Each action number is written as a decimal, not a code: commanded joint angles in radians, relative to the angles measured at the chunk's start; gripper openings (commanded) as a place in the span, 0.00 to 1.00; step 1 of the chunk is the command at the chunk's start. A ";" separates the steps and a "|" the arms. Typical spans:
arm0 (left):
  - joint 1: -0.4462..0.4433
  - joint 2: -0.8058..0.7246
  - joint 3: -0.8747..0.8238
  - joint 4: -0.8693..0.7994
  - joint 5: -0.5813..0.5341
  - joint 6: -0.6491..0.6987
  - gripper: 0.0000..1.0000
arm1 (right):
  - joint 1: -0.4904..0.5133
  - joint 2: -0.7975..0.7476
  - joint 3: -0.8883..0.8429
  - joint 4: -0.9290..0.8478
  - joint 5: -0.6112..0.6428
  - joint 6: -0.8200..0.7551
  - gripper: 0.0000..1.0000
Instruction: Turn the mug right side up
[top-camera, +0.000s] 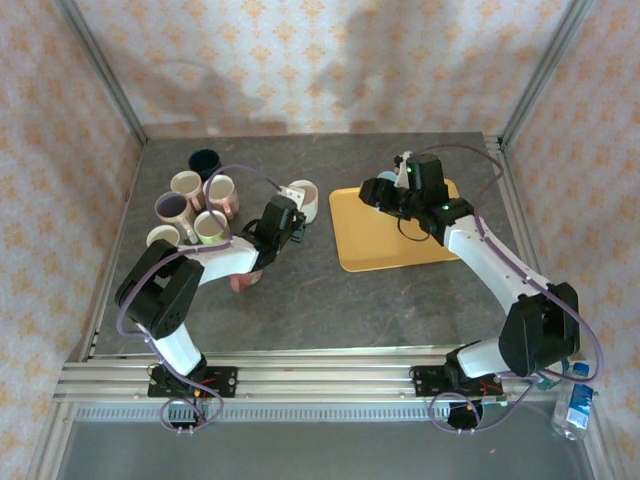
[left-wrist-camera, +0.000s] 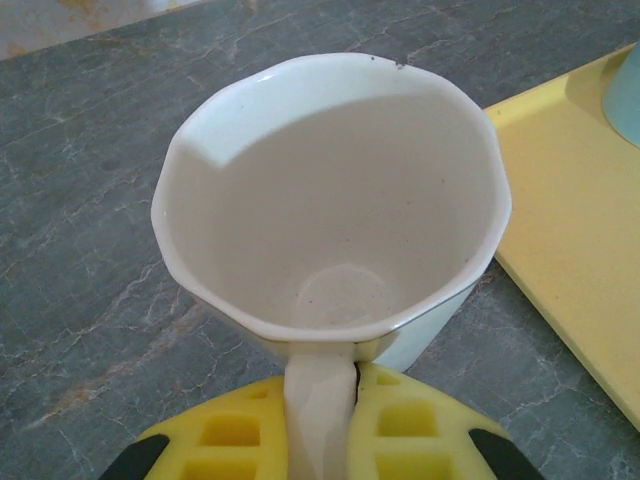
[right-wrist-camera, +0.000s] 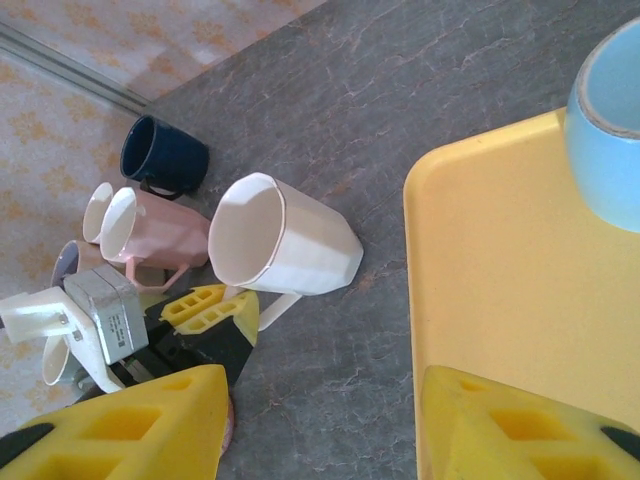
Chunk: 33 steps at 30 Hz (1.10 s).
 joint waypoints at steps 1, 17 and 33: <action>0.009 -0.005 -0.006 0.144 -0.027 -0.019 0.00 | -0.002 0.005 0.039 0.030 -0.009 0.013 0.54; 0.018 0.034 -0.009 0.181 -0.125 -0.011 0.00 | -0.002 0.005 0.040 0.038 -0.013 0.018 0.54; 0.117 0.073 -0.023 0.288 -0.243 -0.026 0.10 | -0.002 0.004 0.055 0.024 -0.011 0.009 0.54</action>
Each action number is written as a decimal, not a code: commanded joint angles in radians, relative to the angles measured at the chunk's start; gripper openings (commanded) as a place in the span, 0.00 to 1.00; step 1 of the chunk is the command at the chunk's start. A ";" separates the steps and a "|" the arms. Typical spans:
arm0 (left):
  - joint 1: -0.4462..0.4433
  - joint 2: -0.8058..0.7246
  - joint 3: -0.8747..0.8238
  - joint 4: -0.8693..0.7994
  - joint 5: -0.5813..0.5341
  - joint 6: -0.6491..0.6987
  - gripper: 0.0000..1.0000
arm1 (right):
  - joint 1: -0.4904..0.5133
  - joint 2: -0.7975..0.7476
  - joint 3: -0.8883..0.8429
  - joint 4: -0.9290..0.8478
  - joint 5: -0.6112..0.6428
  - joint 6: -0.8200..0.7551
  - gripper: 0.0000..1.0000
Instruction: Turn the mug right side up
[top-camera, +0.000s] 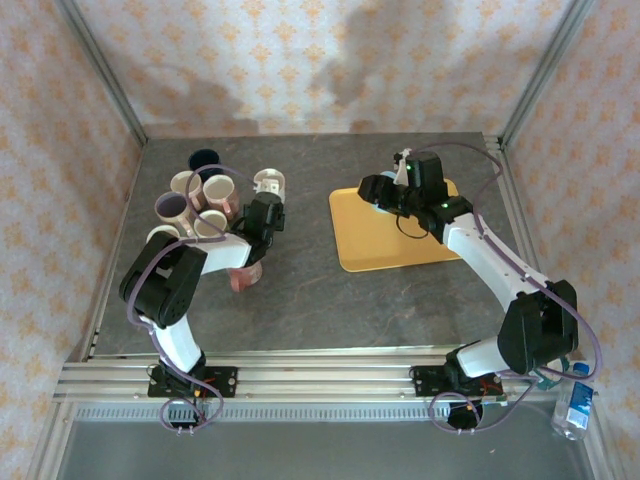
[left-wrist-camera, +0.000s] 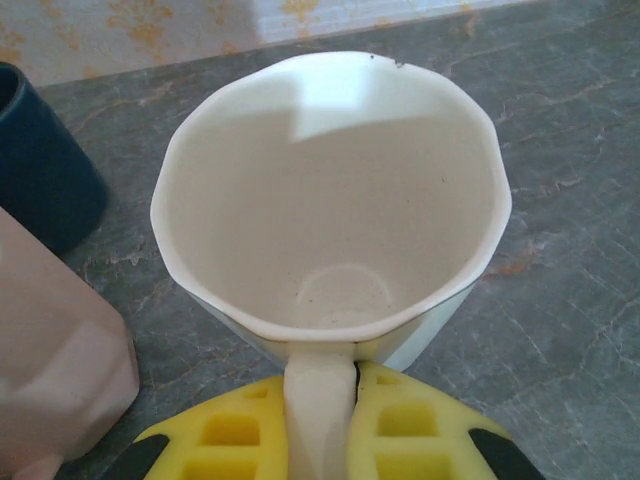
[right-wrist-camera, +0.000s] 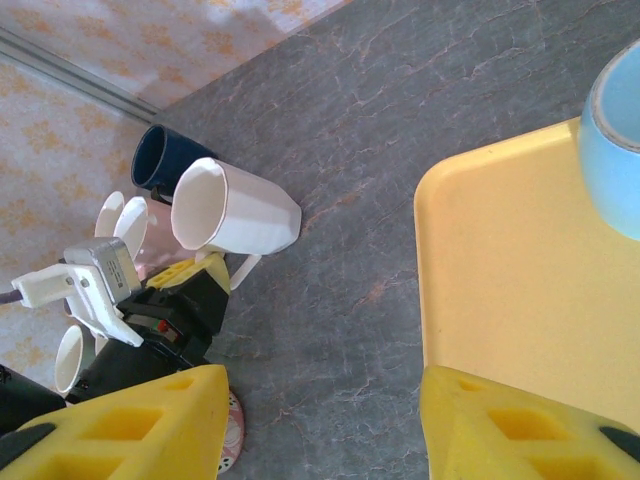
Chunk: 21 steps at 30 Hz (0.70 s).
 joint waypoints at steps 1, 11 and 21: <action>0.002 0.011 -0.006 0.160 -0.046 0.003 0.13 | -0.001 -0.009 0.042 0.009 -0.007 -0.004 0.54; 0.002 -0.019 -0.030 0.110 -0.019 -0.036 0.55 | -0.001 0.005 0.063 -0.008 -0.002 -0.022 0.54; -0.070 -0.228 -0.151 0.072 -0.042 0.010 0.66 | -0.002 -0.006 0.087 -0.090 0.069 -0.059 0.54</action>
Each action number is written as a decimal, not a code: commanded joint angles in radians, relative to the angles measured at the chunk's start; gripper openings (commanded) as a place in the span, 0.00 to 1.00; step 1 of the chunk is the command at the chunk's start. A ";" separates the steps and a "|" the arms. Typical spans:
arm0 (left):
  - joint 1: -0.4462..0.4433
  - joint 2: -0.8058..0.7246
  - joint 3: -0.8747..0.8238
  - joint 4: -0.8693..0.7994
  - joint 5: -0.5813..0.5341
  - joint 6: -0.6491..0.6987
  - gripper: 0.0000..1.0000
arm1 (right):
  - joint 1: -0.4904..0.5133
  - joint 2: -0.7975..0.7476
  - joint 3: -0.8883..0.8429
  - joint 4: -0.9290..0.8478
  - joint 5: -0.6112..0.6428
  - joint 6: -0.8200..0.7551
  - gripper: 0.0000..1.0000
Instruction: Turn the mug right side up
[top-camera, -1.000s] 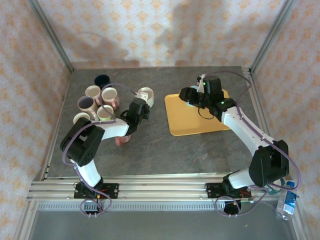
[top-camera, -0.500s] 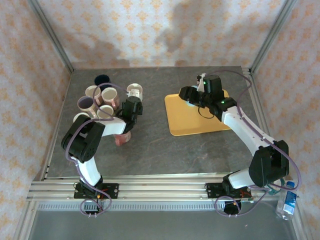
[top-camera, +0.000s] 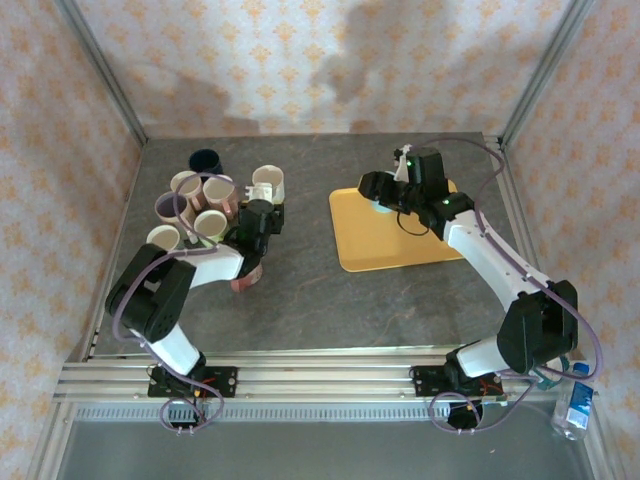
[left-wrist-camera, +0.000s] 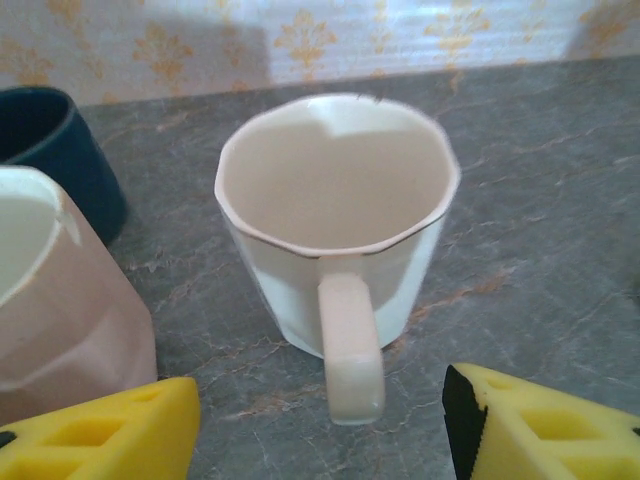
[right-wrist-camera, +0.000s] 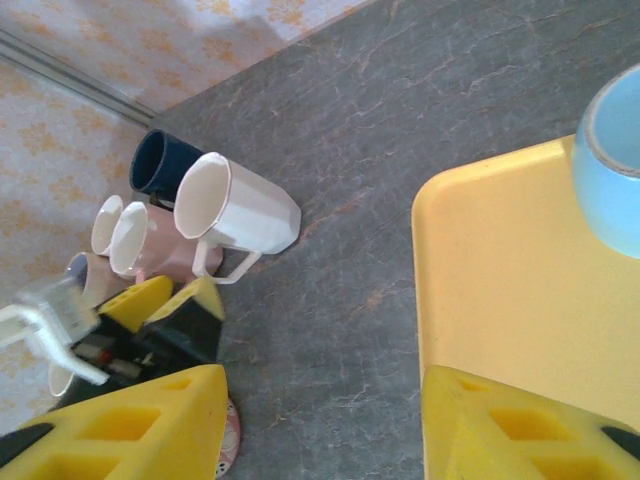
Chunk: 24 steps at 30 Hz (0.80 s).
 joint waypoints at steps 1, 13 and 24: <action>-0.060 -0.110 -0.032 -0.027 -0.042 0.047 0.66 | -0.001 -0.016 0.046 -0.062 0.049 -0.036 0.54; -0.262 -0.444 -0.046 -0.338 0.098 0.059 0.59 | -0.031 -0.116 0.013 -0.254 0.156 -0.158 0.54; -0.314 -0.469 -0.052 -0.325 0.217 0.033 0.58 | -0.145 -0.111 0.024 -0.321 0.175 -0.197 0.51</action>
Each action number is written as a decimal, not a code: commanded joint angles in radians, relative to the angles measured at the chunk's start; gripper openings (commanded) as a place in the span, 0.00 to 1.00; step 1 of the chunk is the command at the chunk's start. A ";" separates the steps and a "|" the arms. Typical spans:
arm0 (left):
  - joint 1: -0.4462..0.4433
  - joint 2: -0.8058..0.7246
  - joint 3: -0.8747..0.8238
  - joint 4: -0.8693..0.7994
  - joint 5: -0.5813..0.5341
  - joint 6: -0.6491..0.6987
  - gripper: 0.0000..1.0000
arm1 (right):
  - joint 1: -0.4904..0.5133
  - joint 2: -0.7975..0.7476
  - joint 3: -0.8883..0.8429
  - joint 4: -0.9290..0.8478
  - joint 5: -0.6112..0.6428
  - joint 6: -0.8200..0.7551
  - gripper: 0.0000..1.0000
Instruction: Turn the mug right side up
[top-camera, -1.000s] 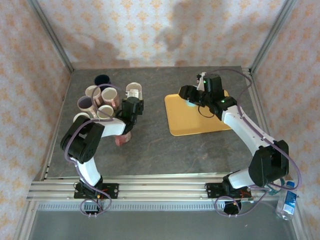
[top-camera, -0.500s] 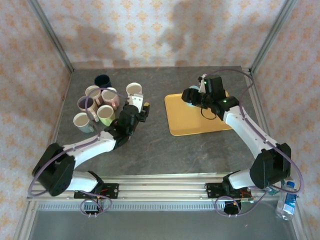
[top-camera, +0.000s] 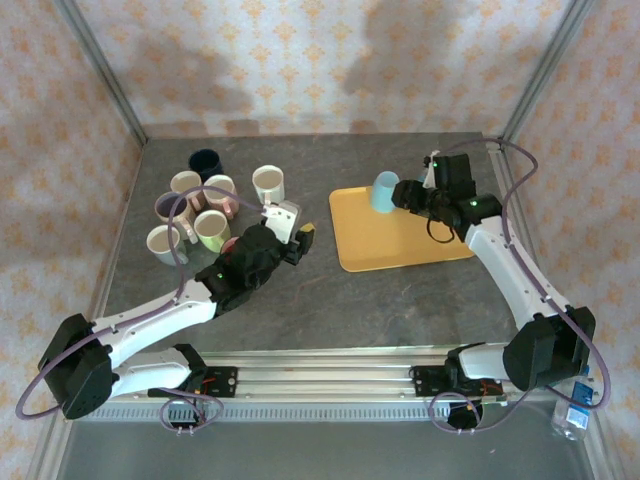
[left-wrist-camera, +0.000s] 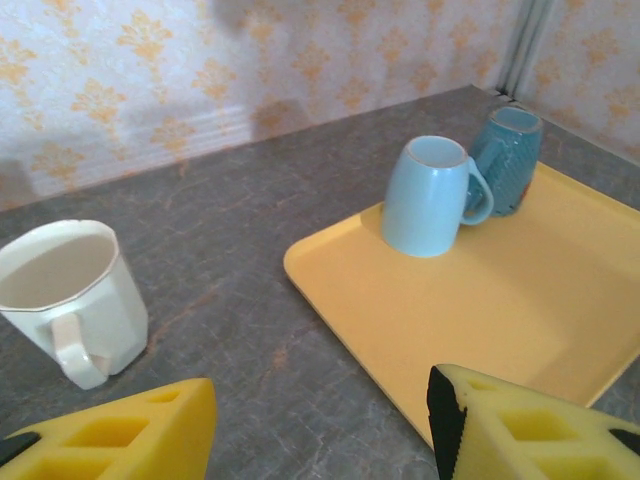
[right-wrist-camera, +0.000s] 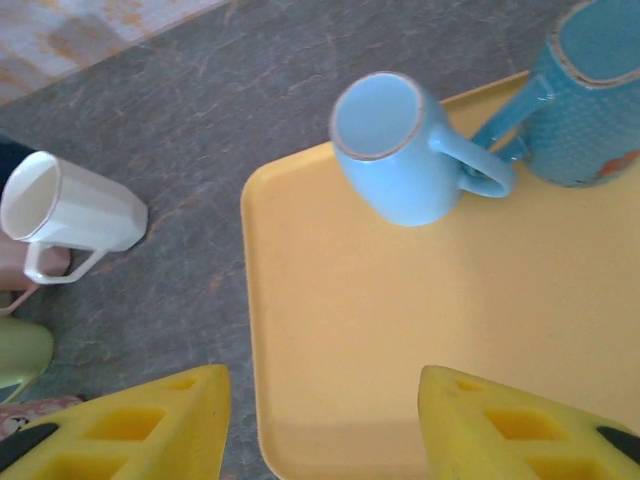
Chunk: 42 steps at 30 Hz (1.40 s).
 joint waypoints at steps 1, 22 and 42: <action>-0.005 0.011 -0.007 -0.004 0.071 -0.005 0.58 | -0.017 0.007 0.030 -0.063 0.036 -0.037 0.50; -0.005 0.147 0.014 0.058 0.149 -0.030 0.54 | -0.052 0.395 0.285 -0.181 -0.068 -0.485 0.42; -0.005 0.233 0.034 0.060 0.191 -0.035 0.54 | -0.186 0.601 0.355 -0.072 -0.356 -1.081 0.51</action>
